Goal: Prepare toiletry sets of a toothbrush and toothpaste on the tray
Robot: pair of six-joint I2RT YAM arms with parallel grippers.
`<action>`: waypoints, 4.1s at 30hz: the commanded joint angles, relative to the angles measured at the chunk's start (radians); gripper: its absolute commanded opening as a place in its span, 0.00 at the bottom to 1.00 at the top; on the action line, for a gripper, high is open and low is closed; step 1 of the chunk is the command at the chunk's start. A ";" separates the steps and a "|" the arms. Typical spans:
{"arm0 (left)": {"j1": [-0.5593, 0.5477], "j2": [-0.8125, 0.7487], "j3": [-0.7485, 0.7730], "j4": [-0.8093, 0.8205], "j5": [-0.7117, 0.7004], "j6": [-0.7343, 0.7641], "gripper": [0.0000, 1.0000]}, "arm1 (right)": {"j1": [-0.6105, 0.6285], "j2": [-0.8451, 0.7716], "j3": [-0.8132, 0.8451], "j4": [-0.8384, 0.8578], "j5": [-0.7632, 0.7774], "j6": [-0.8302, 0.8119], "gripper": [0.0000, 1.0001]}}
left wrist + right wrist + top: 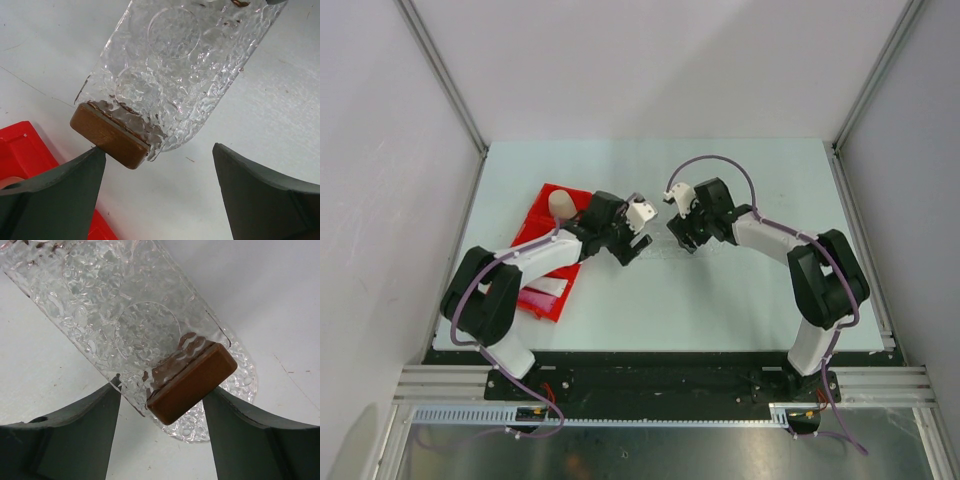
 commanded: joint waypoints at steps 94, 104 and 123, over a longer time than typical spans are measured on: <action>0.429 0.015 0.286 -0.139 -0.198 -0.162 1.00 | -0.058 -0.302 -0.051 0.014 -0.058 0.076 0.86; 0.449 0.124 0.332 -0.153 -0.143 -0.156 1.00 | -0.061 -0.291 -0.052 0.013 -0.064 0.069 0.86; 0.456 0.187 0.343 -0.166 -0.097 -0.185 0.74 | -0.068 -0.291 -0.063 0.016 -0.059 0.069 0.86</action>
